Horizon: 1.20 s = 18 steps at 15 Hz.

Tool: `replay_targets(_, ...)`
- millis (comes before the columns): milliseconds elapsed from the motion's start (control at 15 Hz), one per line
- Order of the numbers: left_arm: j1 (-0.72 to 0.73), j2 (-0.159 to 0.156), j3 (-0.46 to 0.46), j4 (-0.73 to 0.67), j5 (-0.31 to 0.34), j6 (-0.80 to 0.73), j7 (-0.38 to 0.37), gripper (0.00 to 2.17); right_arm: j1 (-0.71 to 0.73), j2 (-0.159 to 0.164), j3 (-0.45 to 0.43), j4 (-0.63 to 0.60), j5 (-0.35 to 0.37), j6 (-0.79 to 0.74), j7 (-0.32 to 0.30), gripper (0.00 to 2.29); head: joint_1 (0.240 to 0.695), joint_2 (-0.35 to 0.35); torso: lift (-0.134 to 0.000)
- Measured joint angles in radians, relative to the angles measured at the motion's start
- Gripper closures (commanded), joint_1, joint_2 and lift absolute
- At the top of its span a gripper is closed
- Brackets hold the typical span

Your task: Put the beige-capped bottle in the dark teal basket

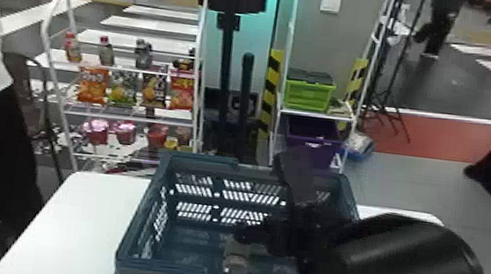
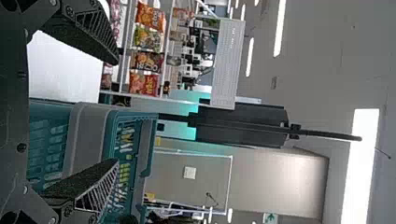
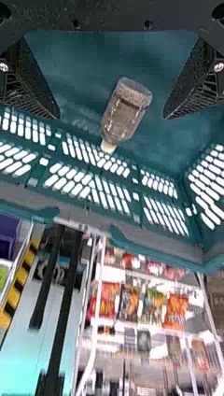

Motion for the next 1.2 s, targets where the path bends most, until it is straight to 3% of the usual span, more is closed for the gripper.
replay_targets(133, 0.002, 0.001, 0.0, -0.001, 0.0, -0.007, -0.001, 0.15, 0.099, -0.006, -0.016, -0.092, 0.005, -0.11, 0.0, 0.07, 0.499, 0.0, 0.0)
replay_targets(400, -0.001, 0.0, -0.001, -0.003, -0.001, -0.009, -0.002, 0.15, 0.313, -0.062, -0.123, -0.28, 0.002, -0.271, -0.005, 0.07, 0.499, 0.0, 0.0)
replay_targets(600, -0.006, -0.001, -0.006, -0.003, -0.003, -0.007, -0.003, 0.15, 0.48, -0.086, -0.216, -0.342, -0.013, -0.473, -0.004, 0.07, 0.499, 0.0, 0.0)
replay_targets(933, -0.011, -0.005, -0.019, -0.008, -0.01, -0.003, -0.001, 0.15, 0.734, -0.087, -0.333, -0.355, -0.113, -0.844, 0.006, 0.05, 0.499, 0.0, 0.0)
replay_targets(1200, -0.016, -0.007, -0.029, -0.014, -0.016, 0.006, 0.0, 0.15, 0.831, -0.083, -0.337, -0.304, -0.118, -1.028, 0.014, 0.05, 0.499, 0.0, 0.0)
